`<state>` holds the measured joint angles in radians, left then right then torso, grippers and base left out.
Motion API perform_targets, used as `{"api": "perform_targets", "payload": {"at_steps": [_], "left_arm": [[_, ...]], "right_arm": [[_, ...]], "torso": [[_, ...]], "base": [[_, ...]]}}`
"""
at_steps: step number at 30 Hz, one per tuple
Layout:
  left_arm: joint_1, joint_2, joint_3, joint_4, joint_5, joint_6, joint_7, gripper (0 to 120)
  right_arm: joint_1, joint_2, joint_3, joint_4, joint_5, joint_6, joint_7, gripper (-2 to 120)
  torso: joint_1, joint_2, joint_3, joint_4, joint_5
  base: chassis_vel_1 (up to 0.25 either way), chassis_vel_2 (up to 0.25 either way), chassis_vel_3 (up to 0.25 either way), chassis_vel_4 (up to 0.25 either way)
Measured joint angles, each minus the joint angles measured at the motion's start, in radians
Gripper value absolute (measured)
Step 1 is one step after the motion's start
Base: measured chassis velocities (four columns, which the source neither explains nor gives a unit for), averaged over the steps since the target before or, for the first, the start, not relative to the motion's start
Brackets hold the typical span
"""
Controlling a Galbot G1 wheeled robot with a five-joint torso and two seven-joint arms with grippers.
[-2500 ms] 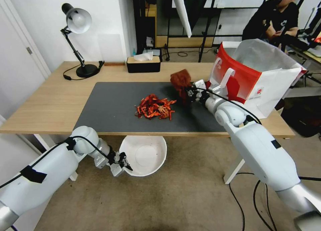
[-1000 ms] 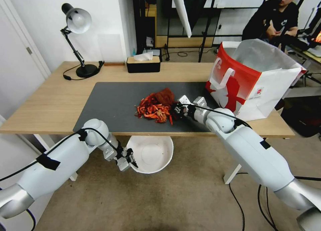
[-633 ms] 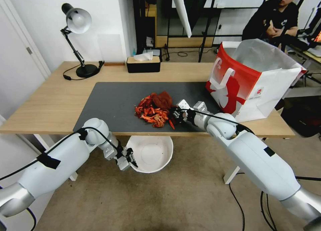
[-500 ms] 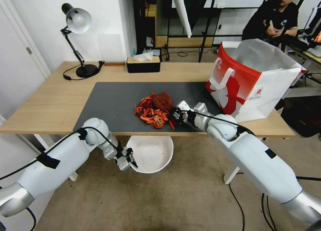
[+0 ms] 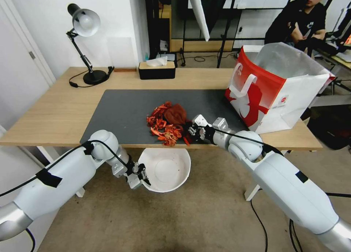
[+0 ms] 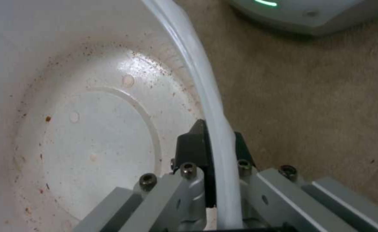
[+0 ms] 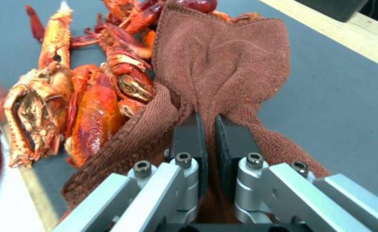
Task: Sweep shrimp from table into container with towel, then put container into takeout bag.
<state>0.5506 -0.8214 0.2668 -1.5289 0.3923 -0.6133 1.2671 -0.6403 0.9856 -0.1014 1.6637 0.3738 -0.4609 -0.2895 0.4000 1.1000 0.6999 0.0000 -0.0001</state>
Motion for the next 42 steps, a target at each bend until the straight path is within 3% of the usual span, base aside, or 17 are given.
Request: {"api": "perform_targets", "payload": {"at_steps": [13, 42], "left_arm": [[0.004, 0.024, -0.009, -0.016, -0.022, 0.007, 0.001, 0], [0.023, 0.035, -0.035, -0.009, -0.041, 0.008, 0.001, 0]], "right_arm": [[-0.097, -0.018, 0.027, 0.107, -0.021, 0.002, -0.001, 4], [-0.271, -0.045, 0.076, 0.261, -0.070, 0.024, -0.021, 4]], "torso": [[0.000, 0.000, 0.000, 0.0000, 0.0001], [0.000, 0.000, 0.000, 0.0000, 0.0000]], "base": [[0.000, 0.000, 0.000, 0.000], [0.000, 0.000, 0.000, 0.000]]}}
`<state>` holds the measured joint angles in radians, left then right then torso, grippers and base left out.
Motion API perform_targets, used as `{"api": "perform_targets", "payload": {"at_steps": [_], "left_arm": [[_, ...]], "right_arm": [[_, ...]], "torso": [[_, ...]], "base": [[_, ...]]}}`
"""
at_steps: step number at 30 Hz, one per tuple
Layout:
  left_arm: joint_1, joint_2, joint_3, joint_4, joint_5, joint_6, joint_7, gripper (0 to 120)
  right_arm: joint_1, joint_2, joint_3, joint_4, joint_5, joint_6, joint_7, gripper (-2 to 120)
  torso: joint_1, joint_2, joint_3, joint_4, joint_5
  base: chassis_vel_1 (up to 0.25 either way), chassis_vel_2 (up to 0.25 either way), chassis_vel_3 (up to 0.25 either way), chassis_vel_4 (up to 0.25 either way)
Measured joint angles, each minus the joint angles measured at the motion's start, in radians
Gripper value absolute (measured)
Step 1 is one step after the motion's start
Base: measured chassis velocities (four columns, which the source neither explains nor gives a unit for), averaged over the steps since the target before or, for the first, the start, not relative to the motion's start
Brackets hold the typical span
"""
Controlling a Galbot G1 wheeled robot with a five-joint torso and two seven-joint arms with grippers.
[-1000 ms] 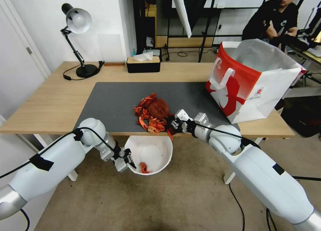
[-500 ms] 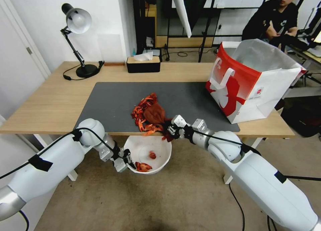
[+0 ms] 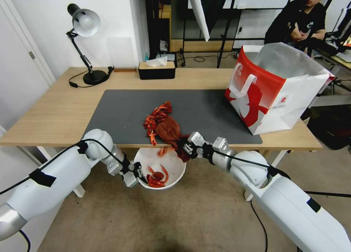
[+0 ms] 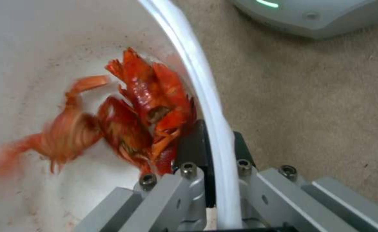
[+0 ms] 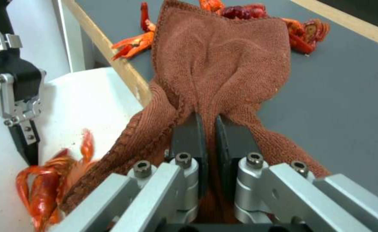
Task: Sweep shrimp from table into container with towel, then put container into takeout bag.
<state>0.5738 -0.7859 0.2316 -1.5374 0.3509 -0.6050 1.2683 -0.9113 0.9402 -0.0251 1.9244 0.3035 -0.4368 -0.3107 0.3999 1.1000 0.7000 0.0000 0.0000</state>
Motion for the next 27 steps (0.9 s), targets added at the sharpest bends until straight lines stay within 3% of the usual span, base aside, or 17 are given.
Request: {"api": "perform_targets", "payload": {"at_steps": [27], "left_arm": [[0.019, 0.003, -0.016, -0.003, 0.004, -0.003, 0.000, 0]], "right_arm": [[-0.126, 0.008, 0.055, 0.092, -0.012, 0.021, -0.006, 4]], "torso": [[0.000, 0.000, 0.000, 0.0000, 0.0000]], "base": [[0.000, 0.000, 0.000, 0.000]]}}
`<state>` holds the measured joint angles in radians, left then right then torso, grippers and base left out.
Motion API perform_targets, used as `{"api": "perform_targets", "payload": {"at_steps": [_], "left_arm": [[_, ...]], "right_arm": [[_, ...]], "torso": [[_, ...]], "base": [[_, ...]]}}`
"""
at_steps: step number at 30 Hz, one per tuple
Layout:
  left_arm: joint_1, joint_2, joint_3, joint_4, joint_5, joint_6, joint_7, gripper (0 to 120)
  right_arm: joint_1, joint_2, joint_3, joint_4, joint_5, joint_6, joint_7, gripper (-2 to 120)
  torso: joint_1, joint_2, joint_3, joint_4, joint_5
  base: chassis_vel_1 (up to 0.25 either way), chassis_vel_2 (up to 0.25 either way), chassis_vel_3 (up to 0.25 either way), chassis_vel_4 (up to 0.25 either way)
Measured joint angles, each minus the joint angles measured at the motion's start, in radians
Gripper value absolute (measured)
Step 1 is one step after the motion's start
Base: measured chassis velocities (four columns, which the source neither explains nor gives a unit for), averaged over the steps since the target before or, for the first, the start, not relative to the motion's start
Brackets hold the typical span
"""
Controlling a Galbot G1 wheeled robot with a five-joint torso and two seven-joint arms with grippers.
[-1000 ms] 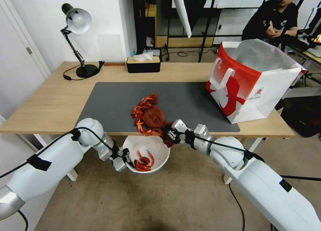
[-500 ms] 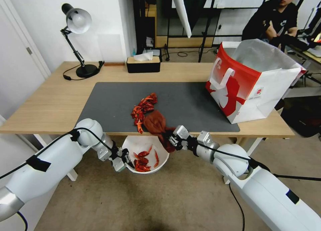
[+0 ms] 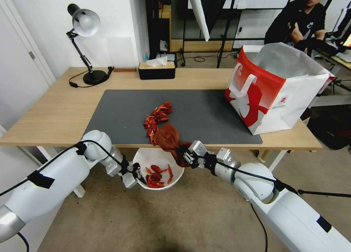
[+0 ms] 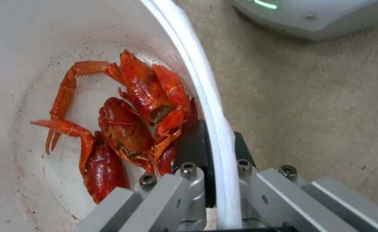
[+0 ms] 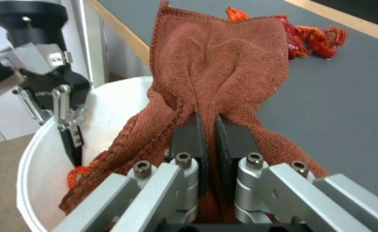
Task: Sweep shrimp from table into container with towel, then put container into takeout bag.
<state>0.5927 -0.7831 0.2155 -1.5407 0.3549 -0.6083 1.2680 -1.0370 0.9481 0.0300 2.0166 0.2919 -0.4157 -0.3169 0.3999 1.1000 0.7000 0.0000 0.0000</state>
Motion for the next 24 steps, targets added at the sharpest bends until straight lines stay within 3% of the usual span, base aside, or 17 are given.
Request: {"api": "perform_targets", "payload": {"at_steps": [5, 12, 19, 24], "left_arm": [[0.007, 0.000, -0.006, 0.000, 0.002, -0.001, 0.000, 0], [0.021, 0.004, -0.021, -0.003, 0.003, -0.003, 0.001, 0], [0.040, 0.013, -0.040, -0.007, 0.003, -0.006, 0.002, 0], [0.053, 0.017, -0.050, -0.008, 0.004, -0.009, 0.001, 0]], "right_arm": [[-0.016, 0.002, 0.013, 0.018, 0.002, 0.010, 0.000, 4], [0.035, 0.030, 0.012, -0.006, 0.107, 0.055, 0.026, 4], [0.217, 0.092, -0.041, -0.150, 0.284, 0.137, 0.087, 4], [0.343, 0.125, -0.082, -0.242, 0.376, 0.139, 0.136, 4]], "torso": [[0.000, 0.000, 0.000, -0.0001, 0.0000], [0.000, 0.000, 0.000, 0.0000, -0.0001], [0.000, 0.000, 0.000, 0.0001, 0.0000], [0.000, 0.000, 0.000, 0.0003, 0.0000]], "base": [[0.000, 0.000, 0.000, 0.000], [0.000, 0.000, 0.000, 0.000], [0.000, 0.000, 0.000, 0.000], [0.000, 0.000, 0.000, 0.000]]}}
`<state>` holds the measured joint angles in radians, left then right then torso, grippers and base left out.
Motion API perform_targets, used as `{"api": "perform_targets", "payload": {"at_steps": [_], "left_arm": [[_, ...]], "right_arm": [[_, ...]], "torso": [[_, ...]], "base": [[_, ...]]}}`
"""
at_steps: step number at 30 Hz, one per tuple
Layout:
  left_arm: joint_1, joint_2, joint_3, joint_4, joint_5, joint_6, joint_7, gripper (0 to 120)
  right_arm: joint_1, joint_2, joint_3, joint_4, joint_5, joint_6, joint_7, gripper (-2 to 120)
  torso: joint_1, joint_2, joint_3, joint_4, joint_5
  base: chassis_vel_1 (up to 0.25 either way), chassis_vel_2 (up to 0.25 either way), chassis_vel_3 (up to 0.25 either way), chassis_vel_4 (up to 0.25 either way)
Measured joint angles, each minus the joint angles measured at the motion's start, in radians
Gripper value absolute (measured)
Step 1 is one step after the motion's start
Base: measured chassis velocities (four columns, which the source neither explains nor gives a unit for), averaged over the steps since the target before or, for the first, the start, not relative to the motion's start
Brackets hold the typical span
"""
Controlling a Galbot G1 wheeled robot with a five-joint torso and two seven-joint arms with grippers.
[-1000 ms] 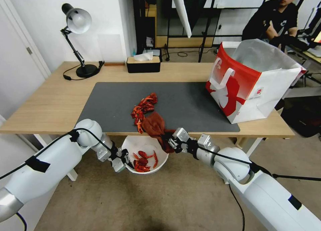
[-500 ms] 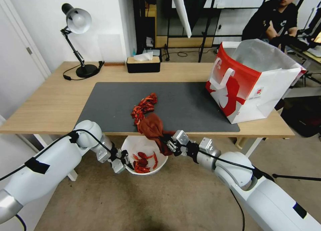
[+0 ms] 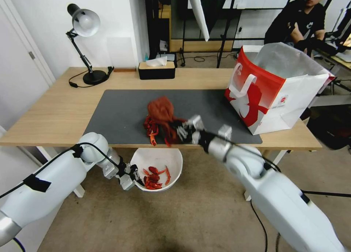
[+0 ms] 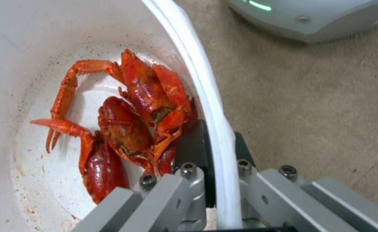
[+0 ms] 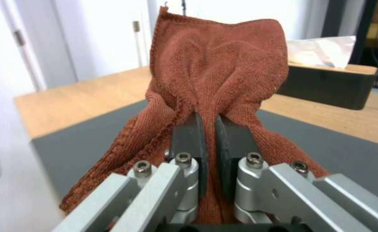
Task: Sweep shrimp from table into container with towel, then put container into takeout bag.
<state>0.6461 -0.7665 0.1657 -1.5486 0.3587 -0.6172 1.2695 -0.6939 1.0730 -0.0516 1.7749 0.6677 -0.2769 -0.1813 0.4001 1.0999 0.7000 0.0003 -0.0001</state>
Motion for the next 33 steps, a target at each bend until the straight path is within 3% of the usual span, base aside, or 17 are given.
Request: {"api": "perform_targets", "payload": {"at_steps": [2, 12, 26, 33], "left_arm": [[0.009, 0.000, -0.007, 0.000, 0.002, -0.002, 0.000, 0], [0.029, -0.005, -0.023, 0.003, 0.011, -0.009, -0.001, 0], [0.051, 0.002, -0.040, -0.008, 0.015, -0.010, -0.002, 0], [0.087, 0.013, -0.069, -0.020, 0.016, -0.011, -0.004, 0]], "right_arm": [[0.066, 0.025, -0.022, -0.067, 0.058, -0.008, 0.033, 4], [0.178, 0.084, -0.060, -0.260, 0.071, -0.019, 0.057, 4], [0.354, 0.139, -0.119, -0.494, 0.059, -0.056, -0.003, 4], [0.411, 0.188, -0.129, -0.636, -0.011, -0.067, -0.088, 4]], "torso": [[0.000, 0.000, 0.000, -0.0002, -0.0001], [0.000, 0.000, 0.000, -0.0003, 0.0001], [0.000, 0.000, 0.000, -0.0004, -0.0001], [0.000, 0.000, 0.000, -0.0003, 0.0000]], "base": [[0.000, 0.000, 0.000, 0.000], [0.000, 0.000, 0.000, 0.000], [0.000, 0.000, 0.000, 0.000], [0.000, 0.000, 0.000, 0.000]]}}
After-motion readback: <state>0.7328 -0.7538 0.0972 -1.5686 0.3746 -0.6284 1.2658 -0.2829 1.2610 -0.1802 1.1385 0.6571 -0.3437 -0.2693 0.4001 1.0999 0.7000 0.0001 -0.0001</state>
